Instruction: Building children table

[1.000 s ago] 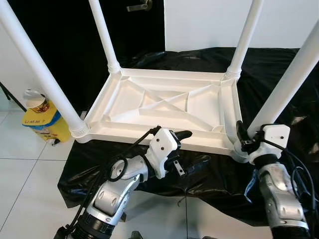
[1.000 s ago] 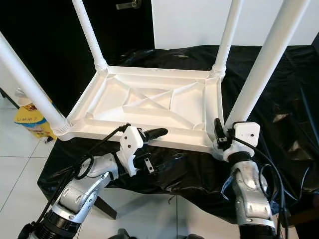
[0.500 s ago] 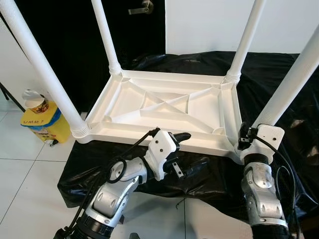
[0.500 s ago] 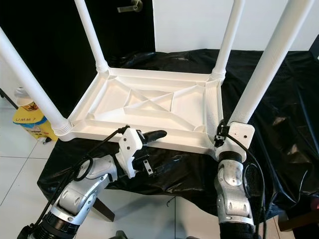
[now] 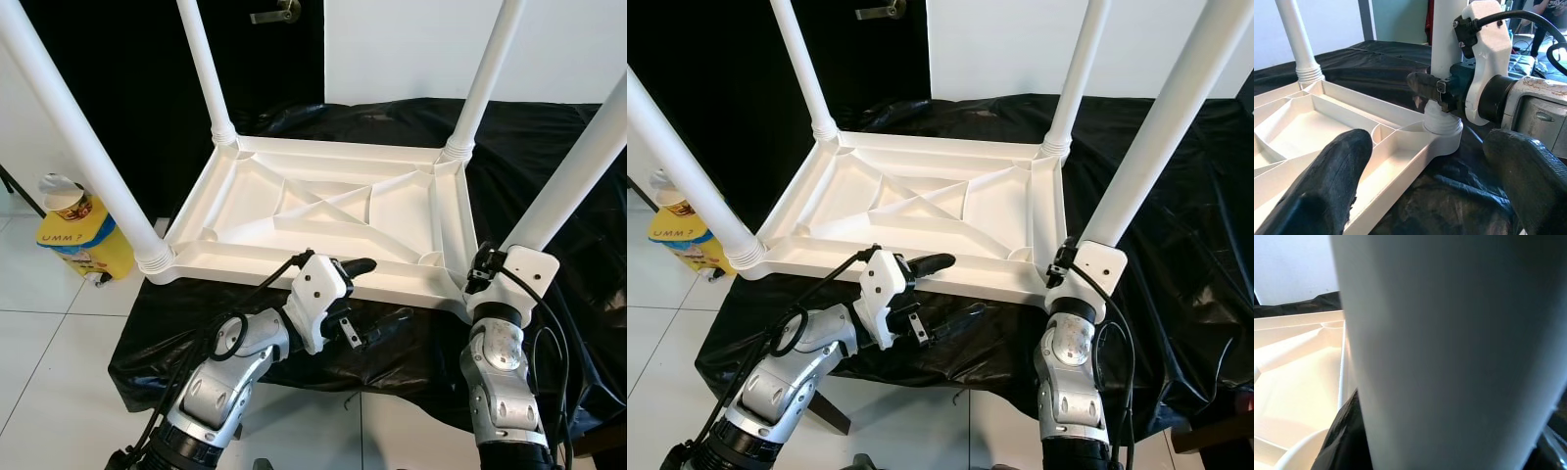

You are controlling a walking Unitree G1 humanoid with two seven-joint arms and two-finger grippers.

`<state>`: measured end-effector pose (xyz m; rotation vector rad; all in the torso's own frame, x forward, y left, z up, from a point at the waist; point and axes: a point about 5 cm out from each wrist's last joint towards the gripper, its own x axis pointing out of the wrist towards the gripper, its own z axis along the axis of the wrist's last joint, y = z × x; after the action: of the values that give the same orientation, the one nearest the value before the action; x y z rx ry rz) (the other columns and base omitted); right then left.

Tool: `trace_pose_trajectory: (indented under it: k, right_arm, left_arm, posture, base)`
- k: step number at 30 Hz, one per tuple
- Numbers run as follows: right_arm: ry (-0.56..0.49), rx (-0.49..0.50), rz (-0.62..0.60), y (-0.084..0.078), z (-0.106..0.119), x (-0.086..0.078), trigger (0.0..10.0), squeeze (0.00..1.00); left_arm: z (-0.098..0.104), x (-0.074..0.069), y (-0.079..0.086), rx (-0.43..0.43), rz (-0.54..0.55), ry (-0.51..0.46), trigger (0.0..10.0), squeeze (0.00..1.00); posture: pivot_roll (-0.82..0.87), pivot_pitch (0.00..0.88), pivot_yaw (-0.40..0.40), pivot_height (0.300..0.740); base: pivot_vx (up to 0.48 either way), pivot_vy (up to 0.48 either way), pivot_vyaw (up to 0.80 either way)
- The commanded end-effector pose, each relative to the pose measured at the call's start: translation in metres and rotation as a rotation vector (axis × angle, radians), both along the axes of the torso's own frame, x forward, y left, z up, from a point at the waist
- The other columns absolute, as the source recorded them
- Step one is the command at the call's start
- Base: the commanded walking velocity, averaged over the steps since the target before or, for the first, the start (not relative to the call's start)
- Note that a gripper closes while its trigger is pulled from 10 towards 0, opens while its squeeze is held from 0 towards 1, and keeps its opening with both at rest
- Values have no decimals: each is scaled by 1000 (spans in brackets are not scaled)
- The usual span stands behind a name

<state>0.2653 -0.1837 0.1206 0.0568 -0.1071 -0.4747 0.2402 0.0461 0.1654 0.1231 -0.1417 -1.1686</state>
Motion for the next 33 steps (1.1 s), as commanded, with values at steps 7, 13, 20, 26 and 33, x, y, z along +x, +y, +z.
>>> trace_pose_trajectory:
  k: [7,13,20,26,33]
  right_arm:
    - [113,39,21,2,-27,-7,10000,0]
    - [33,45,88,3,-17,-7,10000,1000]
    - [-30,39,232,-4,-10,-10,10000,0]
    - [-42,-21,357,-15,-7,-13,10000,0]
    - [-42,-165,597,-23,4,-12,10000,0]
  left_arm:
    - [1,2,3,-5,38,-2,10000,0]
    - [1,3,3,-7,43,-4,10000,0]
    - [0,2,2,-10,43,-3,10000,0]
    - [-1,1,1,-9,40,1,10000,0]
    - [-2,3,0,-7,33,0,10000,0]
  posture:
    - [32,81,44,740]
    - [30,81,39,740]
    - [27,83,38,740]
    - [23,78,42,740]
    - [12,71,47,740]
  base:
    - [0,0,0]
    - [0,0,0]
    - [0,0,0]
    - [0,0,0]
    - [0,0,0]
